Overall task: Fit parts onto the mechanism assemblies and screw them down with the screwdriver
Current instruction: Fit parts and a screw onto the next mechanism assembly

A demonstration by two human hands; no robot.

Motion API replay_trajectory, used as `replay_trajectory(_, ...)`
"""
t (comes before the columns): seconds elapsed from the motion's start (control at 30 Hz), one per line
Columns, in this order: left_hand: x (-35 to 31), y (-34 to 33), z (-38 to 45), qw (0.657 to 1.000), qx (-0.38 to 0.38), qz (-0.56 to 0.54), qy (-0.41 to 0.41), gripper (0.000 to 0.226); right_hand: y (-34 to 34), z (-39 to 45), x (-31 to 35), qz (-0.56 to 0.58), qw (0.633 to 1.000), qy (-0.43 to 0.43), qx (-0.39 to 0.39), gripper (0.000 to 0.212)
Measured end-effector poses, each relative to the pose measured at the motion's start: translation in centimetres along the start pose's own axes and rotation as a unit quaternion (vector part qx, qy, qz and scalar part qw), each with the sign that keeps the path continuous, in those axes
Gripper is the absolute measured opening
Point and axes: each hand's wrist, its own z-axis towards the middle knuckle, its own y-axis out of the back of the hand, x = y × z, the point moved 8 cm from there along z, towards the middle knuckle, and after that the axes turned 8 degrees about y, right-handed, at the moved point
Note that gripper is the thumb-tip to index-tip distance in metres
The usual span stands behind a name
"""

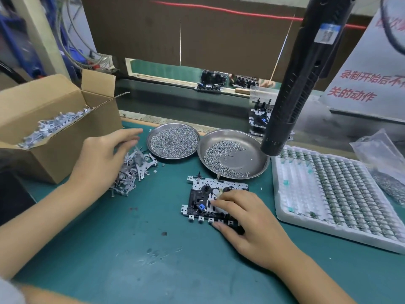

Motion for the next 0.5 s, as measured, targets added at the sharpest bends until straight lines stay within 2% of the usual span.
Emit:
replay_trajectory(0.1,-0.1,-0.1,0.1,1.000,0.006,-0.018,0.009,0.026,-0.1,0.0,-0.1,0.000,1.000,0.000,0.000,0.032)
replay_trajectory(0.2,0.2,-0.4,0.4,0.988,0.029,-0.125,0.082,0.022,0.1,0.0,0.0,0.003,1.000,0.002,-0.010,0.034)
replay_trajectory(0.27,-0.7,-1.0,0.1,0.968,0.049,-0.218,0.113,0.019,0.6,0.1,0.1,0.013,0.999,-0.003,-0.047,0.035)
replay_trajectory(0.33,-2.5,-2.9,-1.0,0.924,0.107,-0.333,0.153,0.019,1.7,0.2,0.0,0.045,0.992,-0.017,-0.114,0.032)
replay_trajectory(0.4,-4.8,-5.8,-2.7,0.865,0.185,-0.426,0.192,0.021,2.6,0.5,-0.2,0.090,0.980,-0.032,-0.172,0.033)
replay_trajectory(0.5,-7.8,-9.6,-4.9,0.790,0.277,-0.496,0.229,0.030,3.3,1.6,-0.6,0.155,0.964,-0.035,-0.214,0.039)
